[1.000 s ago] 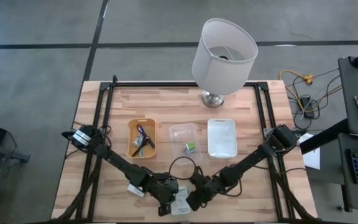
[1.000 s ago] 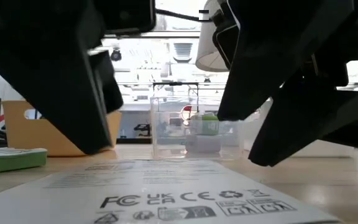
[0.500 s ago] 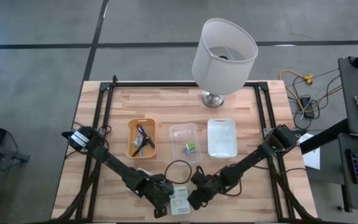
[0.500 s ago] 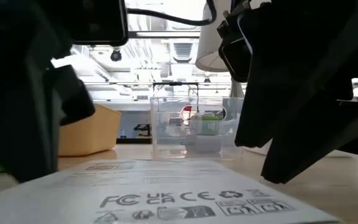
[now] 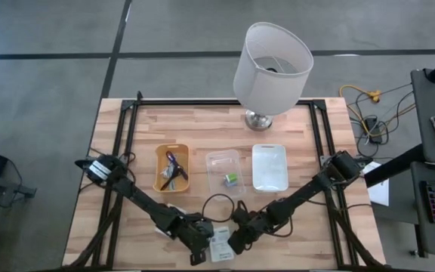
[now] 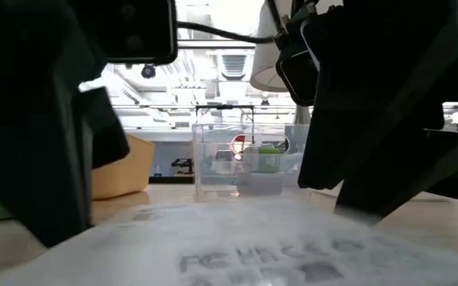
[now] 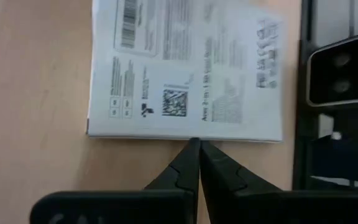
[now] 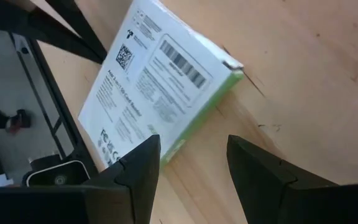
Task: Pick and place items into bin
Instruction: Put the right white card reader box into the white bin, then put the white card reader box into the white bin
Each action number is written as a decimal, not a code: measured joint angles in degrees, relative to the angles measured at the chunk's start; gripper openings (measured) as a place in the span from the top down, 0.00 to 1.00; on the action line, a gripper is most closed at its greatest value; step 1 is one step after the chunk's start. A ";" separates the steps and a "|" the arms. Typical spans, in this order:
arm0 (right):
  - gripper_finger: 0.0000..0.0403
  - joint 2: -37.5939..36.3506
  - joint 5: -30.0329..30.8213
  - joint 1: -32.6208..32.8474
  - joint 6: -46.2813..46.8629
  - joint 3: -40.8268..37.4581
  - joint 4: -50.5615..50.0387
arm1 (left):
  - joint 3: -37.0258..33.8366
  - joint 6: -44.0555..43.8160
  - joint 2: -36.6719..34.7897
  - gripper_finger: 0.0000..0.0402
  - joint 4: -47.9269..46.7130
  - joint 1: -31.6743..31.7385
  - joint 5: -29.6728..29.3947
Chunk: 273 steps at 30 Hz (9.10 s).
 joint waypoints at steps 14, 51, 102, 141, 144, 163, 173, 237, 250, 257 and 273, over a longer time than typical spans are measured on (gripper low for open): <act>0.57 0.07 -1.77 -0.59 0.08 -0.40 1.44 | -0.54 0.24 -0.01 1.00 3.08 1.30 1.22; 0.57 1.86 -3.91 -1.66 1.73 -0.70 10.35 | -4.56 -2.03 1.60 1.00 9.47 0.24 0.31; 0.88 -47.60 7.56 -20.42 5.42 -13.08 -49.72 | -5.90 1.70 -18.29 0.83 -2.39 -5.34 -29.92; 0.58 -10.08 10.90 -0.82 -33.53 15.37 -40.79 | -14.16 -48.51 -27.45 0.59 -43.90 -19.72 -17.53; 0.58 -3.33 10.69 0.03 -35.28 22.04 -40.96 | -16.62 -48.18 -26.56 0.66 -43.86 -20.37 -18.01; 0.68 8.18 12.25 1.98 -28.18 41.04 -54.25 | -17.04 -21.76 -14.03 0.97 -13.41 -11.44 -25.05; 0.70 7.97 10.51 4.77 -18.56 39.22 -57.75 | -15.47 -1.93 -18.26 0.97 2.04 -3.17 -22.99; 0.98 1.70 11.93 -0.44 12.32 11.30 -25.30 | -14.44 -1.54 -5.46 1.00 7.73 4.33 -13.45; 0.76 1.95 8.43 -2.98 9.34 7.27 -11.66 | -17.38 -5.87 -5.29 1.00 7.68 2.46 -12.12; 0.61 1.95 8.13 -3.14 10.25 5.66 -7.43 | -15.90 -1.36 -9.33 1.00 10.28 2.02 -16.27; 0.57 2.14 8.37 -4.92 8.51 4.66 -5.25 | -16.14 -5.98 -12.04 1.00 0.49 -0.22 -18.33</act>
